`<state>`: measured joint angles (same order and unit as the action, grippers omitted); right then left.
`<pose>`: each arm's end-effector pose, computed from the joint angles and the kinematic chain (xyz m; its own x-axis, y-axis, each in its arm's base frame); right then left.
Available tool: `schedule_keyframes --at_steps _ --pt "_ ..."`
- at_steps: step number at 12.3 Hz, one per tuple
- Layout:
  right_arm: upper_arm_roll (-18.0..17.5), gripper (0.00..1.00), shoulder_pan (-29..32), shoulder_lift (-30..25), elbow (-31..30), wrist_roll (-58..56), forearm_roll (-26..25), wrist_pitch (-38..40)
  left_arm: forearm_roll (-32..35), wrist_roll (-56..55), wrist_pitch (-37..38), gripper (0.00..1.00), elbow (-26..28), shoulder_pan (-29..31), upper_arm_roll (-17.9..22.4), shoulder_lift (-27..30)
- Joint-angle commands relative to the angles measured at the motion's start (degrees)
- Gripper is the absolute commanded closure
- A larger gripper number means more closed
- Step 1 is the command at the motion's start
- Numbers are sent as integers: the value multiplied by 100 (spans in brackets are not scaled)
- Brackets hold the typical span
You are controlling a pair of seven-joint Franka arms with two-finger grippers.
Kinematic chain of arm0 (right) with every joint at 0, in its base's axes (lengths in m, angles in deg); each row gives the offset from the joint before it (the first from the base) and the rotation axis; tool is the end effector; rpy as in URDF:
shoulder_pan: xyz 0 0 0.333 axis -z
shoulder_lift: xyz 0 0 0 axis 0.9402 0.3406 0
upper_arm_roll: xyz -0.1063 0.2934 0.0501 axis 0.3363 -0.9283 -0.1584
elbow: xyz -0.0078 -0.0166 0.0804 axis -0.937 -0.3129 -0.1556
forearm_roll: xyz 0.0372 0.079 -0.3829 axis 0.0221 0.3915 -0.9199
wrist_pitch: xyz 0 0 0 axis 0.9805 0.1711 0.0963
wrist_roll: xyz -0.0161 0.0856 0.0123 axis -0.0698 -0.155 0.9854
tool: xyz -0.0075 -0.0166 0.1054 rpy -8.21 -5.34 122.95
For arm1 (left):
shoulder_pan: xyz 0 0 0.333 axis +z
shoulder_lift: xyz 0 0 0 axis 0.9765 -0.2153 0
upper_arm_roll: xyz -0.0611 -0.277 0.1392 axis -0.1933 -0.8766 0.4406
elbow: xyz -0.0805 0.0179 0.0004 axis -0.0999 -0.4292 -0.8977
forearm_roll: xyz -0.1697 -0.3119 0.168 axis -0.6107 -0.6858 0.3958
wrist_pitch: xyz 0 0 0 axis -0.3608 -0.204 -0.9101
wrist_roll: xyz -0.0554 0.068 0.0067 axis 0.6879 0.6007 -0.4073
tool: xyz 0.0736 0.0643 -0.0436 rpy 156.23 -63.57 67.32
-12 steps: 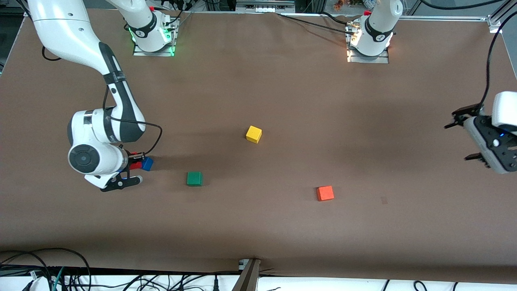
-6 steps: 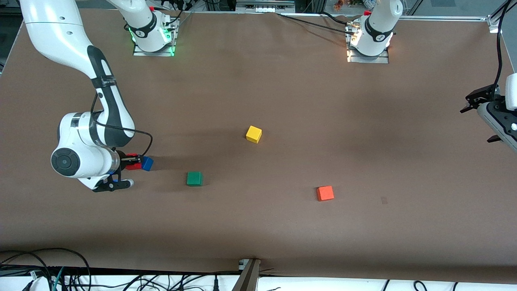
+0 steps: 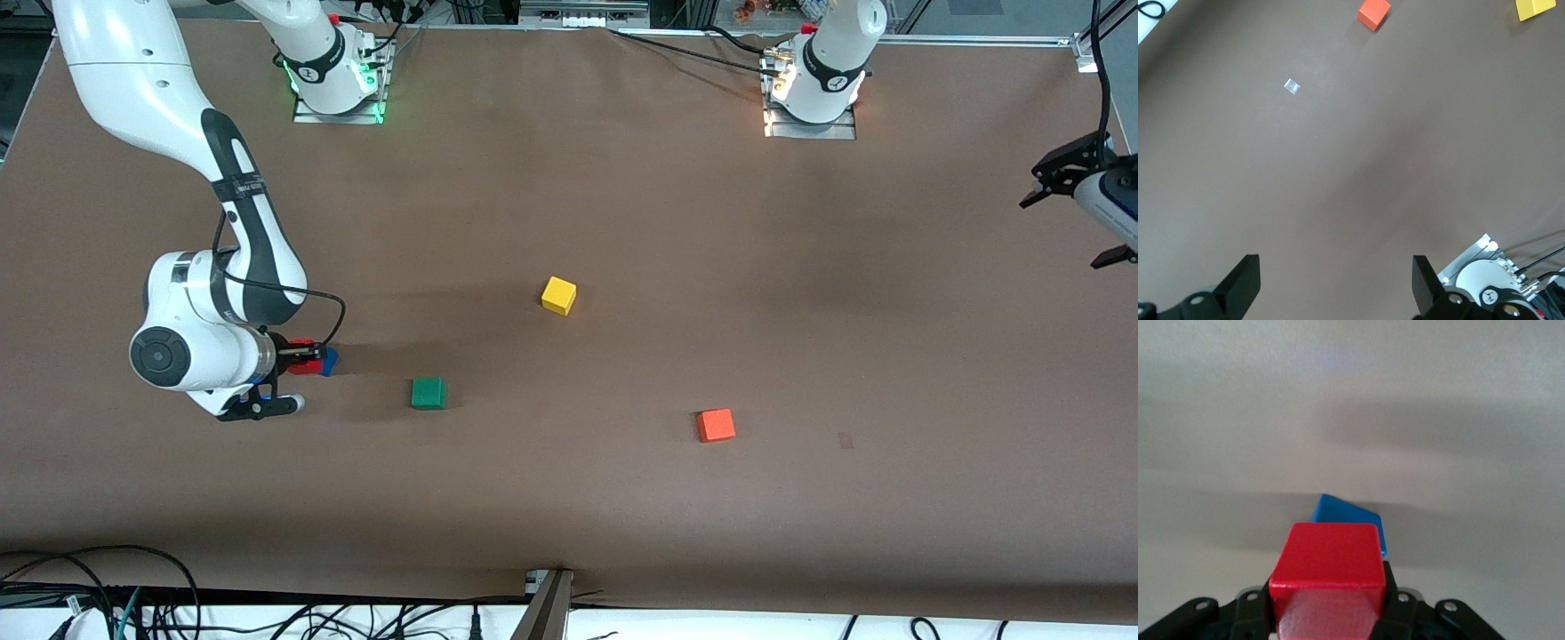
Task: Pass red block to right arm, stack on blue
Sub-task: 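Lower the red cube onto the blue cube and open the right gripper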
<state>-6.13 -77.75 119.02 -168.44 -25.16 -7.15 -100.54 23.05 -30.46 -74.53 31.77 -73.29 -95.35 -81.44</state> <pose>0.6684 0.0615 0.2304 0.9641 0.1185 -0.2377 0.1201 -0.9927 -0.0078 0.5985 0.0057 0.6646 0.7154 -0.6887 -0.1181 -0.6847 -0.7246 0.0783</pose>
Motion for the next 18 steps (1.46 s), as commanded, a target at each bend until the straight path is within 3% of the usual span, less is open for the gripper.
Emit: schedule_keyframes --at_steps 1,2,4,7,9,13,16,18 --pt "-22 0 54 -16 -73 41 71 -67 -108 -455 111 0 125 4 -33 89" --pt "-22 0 28 -43 -73 41 71 -58 -161 -631 16 0 255 -40 -7 228" --pt "-13 0 37 -200 -38 33 71 -49 -214 -1471 -580 0 1350 -277 98 912" --pt "144 0 54 -867 49 120 27 -58 -161 -2625 -1065 0 2591 -497 300 1695" --pt "206 0 54 -1350 41 103 -8 29 -152 -2716 -1521 0 3181 -498 458 1951" --pt "383 0 28 -2291 67 94 -43 792 -231 -3266 -1769 0 3613 -489 582 2188" --pt "330 0 -16 -2986 76 138 -263 1810 -231 -3647 -1787 0 3596 -506 565 2154" --pt "59 0 350 -3329 7 488 -377 2252 -231 -3647 -1796 0 3500 -489 547 1971"
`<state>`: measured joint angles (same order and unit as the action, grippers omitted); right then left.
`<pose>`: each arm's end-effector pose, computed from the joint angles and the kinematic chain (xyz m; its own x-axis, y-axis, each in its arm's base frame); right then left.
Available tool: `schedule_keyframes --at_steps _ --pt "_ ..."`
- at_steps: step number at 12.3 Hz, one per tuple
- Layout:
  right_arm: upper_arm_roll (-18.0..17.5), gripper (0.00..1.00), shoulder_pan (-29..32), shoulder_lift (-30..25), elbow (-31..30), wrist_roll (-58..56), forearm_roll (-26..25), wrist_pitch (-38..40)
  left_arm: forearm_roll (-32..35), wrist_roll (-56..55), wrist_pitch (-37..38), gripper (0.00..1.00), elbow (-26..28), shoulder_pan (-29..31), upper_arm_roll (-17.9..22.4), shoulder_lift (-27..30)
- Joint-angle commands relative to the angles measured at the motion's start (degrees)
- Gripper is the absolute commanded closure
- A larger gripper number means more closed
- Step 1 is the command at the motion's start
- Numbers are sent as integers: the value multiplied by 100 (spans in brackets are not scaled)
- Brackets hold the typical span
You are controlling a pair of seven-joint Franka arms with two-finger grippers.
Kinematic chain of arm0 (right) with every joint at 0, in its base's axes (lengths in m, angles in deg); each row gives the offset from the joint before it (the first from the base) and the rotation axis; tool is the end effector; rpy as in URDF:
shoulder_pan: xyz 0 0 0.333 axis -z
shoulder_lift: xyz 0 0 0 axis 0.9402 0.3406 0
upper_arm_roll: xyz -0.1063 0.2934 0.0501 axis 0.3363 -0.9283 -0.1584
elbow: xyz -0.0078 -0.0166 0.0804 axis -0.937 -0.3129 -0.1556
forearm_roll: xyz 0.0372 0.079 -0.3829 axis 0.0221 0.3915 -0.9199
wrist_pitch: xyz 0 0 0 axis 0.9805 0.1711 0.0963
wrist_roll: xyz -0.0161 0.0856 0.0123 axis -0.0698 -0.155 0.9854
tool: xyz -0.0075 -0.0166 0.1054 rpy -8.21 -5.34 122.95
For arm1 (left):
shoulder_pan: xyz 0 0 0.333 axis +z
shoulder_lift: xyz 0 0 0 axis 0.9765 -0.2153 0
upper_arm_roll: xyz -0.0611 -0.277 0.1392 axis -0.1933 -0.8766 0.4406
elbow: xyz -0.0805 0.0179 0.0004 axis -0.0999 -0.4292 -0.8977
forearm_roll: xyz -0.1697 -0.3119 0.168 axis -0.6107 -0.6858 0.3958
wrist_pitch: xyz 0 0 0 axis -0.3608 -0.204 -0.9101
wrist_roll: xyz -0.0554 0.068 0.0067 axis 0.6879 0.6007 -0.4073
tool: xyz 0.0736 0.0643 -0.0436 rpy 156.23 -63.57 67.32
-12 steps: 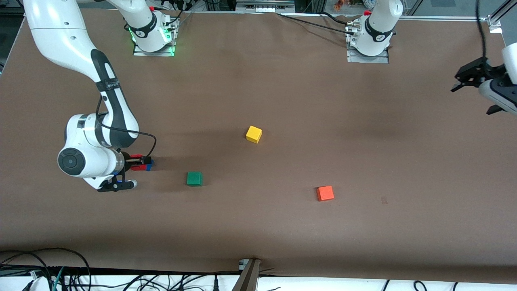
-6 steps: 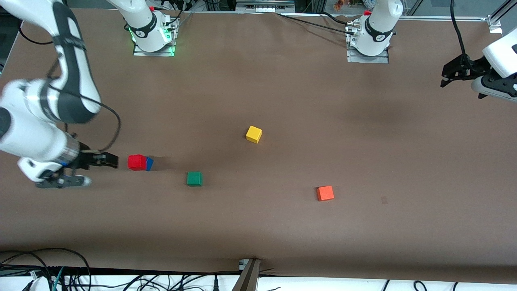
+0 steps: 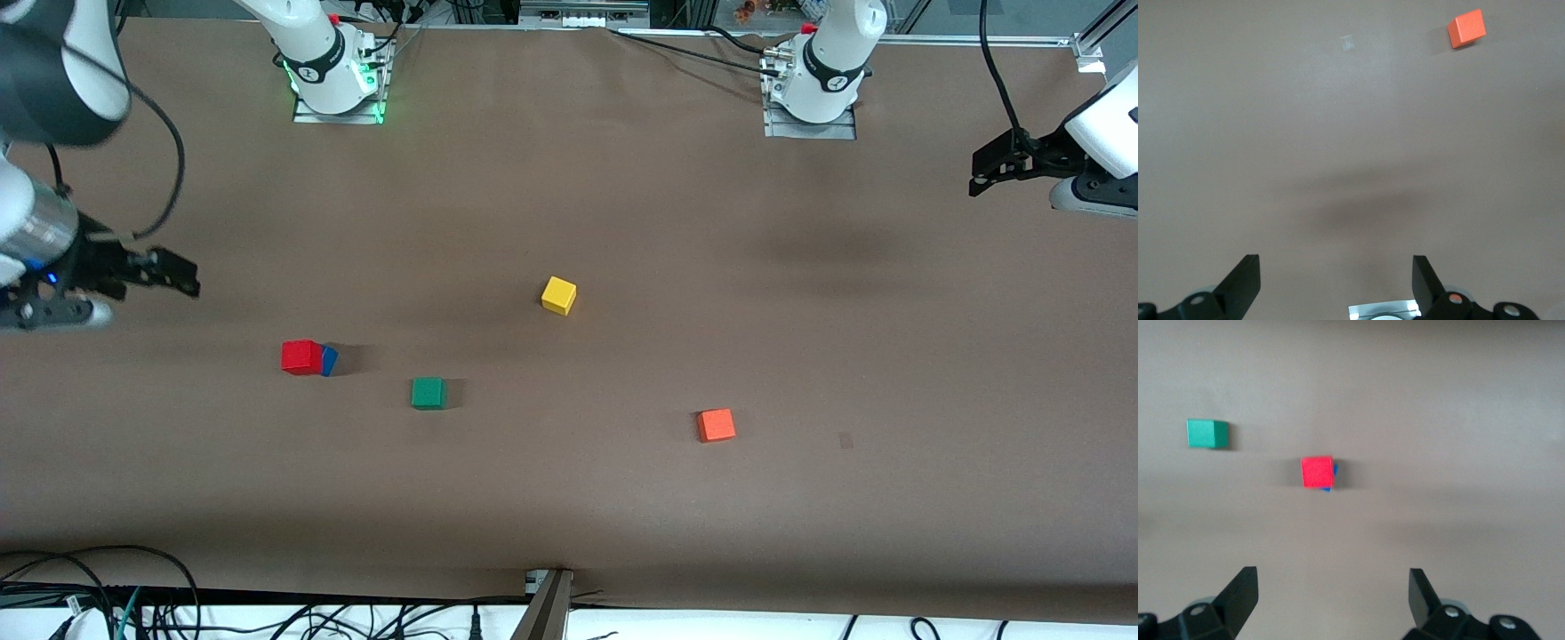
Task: Pass red block to right arm, stack on blue
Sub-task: 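Lower the red cube onto the blue cube and open the right gripper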
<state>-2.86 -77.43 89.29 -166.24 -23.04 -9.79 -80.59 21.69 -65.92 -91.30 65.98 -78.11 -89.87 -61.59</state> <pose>0.6030 0.0152 0.5608 0.9989 0.0348 -0.0315 0.0356 -0.9990 0.0262 0.5314 -0.0029 0.6169 0.9837 -0.1475 -0.1027 -0.1501 -0.9885 -0.0180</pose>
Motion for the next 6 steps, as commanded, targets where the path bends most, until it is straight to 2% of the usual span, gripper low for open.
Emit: schedule_keyframes --at_steps 1,2,5,6 --pt "-644 0 818 -522 -362 286 -114 328 -95 -101 -153 0 88 1 -19 -7" --pt "-761 0 1049 -698 -547 243 -105 329 -95 -101 -162 0 79 -7 -45 -7" --pt "-605 0 1280 -919 -593 208 -52 153 -166 -92 -189 0 35 -25 -54 -24" --pt "-569 0 1262 -998 -601 199 9 466 -114 -101 -197 0 -104 -51 -124 -68"
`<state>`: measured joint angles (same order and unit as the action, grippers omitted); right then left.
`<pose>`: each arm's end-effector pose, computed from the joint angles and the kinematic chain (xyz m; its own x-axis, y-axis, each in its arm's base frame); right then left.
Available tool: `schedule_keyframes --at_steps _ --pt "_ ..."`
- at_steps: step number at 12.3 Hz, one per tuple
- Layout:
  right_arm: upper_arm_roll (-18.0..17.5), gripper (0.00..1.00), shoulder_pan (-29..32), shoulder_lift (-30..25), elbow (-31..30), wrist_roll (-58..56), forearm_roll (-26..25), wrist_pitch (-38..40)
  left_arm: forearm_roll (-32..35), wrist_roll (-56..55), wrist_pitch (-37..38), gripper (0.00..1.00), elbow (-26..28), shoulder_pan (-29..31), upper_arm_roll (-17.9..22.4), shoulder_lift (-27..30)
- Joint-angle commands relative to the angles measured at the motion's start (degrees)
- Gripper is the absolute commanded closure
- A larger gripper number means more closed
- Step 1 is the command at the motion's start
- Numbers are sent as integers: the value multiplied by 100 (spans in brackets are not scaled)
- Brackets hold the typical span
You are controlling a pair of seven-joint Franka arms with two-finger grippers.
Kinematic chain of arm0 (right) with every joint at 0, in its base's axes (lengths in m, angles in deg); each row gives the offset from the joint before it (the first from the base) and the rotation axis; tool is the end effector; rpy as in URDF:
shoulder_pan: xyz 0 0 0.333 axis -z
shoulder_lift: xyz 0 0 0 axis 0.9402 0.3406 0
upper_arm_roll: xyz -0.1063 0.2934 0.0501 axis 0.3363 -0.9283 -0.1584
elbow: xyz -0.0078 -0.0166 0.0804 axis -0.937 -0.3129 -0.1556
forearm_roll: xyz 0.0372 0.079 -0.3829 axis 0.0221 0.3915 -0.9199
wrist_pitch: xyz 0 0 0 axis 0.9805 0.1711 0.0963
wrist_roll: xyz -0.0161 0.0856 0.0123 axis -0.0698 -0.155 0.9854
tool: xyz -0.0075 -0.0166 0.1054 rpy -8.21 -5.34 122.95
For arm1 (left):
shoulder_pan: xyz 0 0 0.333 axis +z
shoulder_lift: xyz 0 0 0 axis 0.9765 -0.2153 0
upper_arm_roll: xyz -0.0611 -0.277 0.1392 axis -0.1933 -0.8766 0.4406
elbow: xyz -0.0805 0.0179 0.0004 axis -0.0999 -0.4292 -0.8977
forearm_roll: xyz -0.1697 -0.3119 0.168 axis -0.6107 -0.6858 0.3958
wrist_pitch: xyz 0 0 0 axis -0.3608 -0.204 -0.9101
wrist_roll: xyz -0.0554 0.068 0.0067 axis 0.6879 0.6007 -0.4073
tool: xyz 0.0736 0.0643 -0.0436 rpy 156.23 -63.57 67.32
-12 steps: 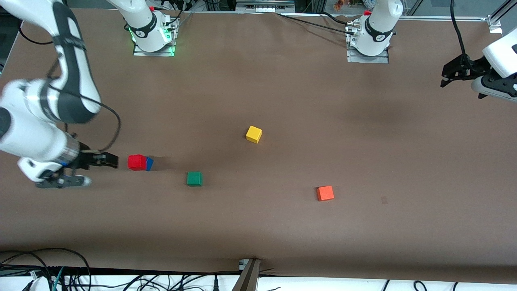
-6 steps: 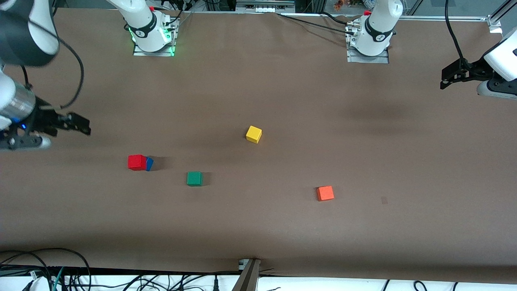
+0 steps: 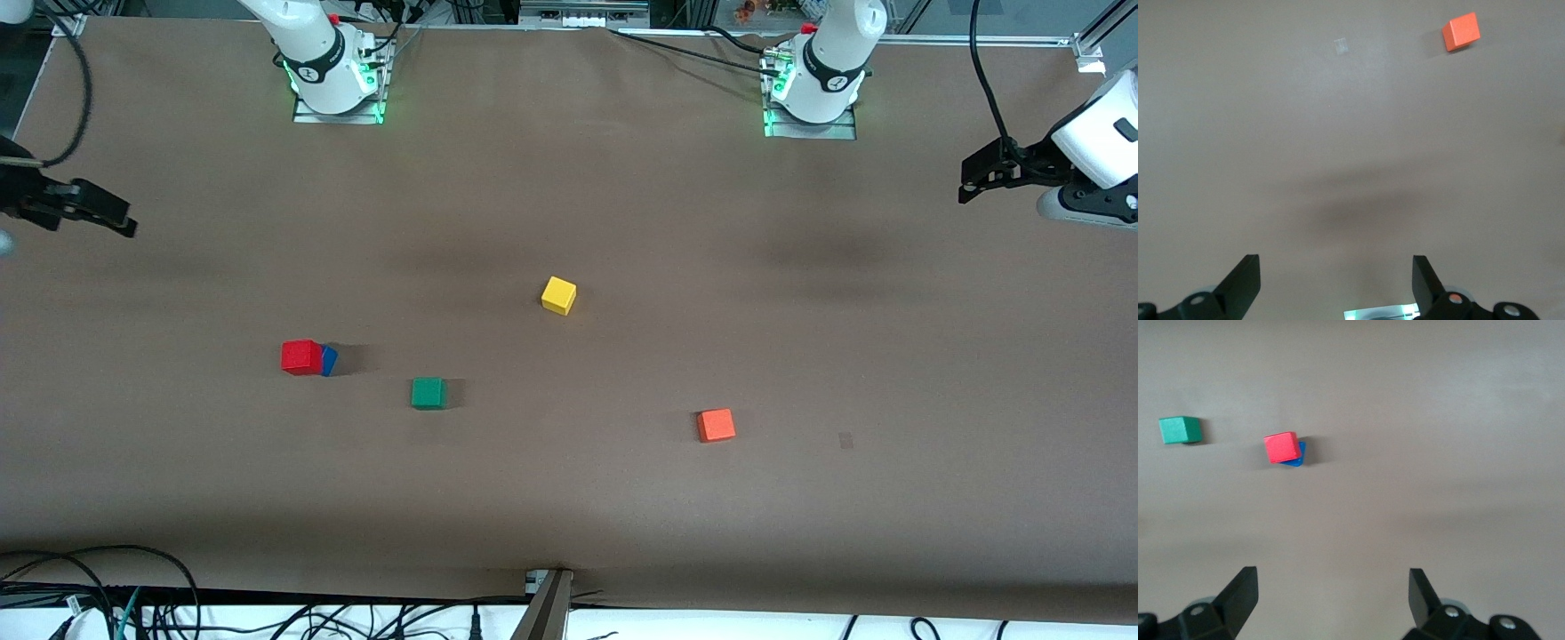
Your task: Pass red block to right arm, stack on blue
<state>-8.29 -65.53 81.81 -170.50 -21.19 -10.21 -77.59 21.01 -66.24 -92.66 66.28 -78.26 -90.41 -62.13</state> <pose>0.5583 -0.0540 0.5967 0.9934 -0.1112 -0.0278 -0.1107 -0.9937 0.0190 0.5364 -0.0109 0.6112 0.9835 -0.1554 -0.0921 -0.1568 -0.9876 -0.0083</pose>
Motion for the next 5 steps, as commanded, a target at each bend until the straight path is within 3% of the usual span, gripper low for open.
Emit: schedule_keyframes --at_steps 1,5 --pt "-8 0 45 -242 -158 5 156 308 -19 -69 -62 0 -162 -27 -148 -23" --pt "1 0 -175 -233 -131 57 113 318 -19 -69 -141 0 -207 -26 -158 -49"
